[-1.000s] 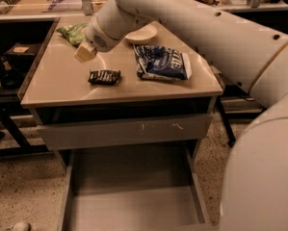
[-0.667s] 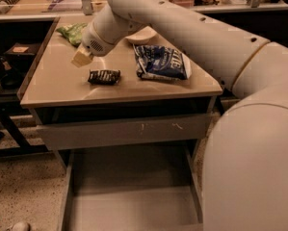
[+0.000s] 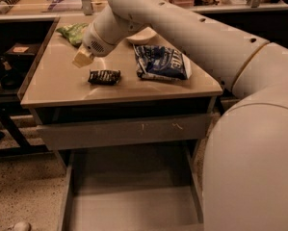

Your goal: Pick rxbar chocolate from middle drawer and place on counter

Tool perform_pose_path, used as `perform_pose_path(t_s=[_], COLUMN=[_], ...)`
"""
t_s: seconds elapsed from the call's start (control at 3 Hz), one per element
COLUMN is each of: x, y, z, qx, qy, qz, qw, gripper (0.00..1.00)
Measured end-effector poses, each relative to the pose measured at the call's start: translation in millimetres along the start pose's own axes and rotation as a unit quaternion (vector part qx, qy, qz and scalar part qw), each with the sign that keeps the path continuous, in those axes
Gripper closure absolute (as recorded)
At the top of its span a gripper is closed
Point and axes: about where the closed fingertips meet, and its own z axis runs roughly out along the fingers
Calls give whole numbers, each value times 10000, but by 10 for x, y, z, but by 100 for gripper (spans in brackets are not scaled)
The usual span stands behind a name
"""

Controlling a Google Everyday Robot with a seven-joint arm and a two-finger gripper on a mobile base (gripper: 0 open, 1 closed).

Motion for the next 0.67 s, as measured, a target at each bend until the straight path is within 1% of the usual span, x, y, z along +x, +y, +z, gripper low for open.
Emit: perform_pose_path(t_s=[0.67], x=[0], y=[0], z=[1], qx=[-1], qy=[0], qz=[0], qw=[10000], gripper=[12])
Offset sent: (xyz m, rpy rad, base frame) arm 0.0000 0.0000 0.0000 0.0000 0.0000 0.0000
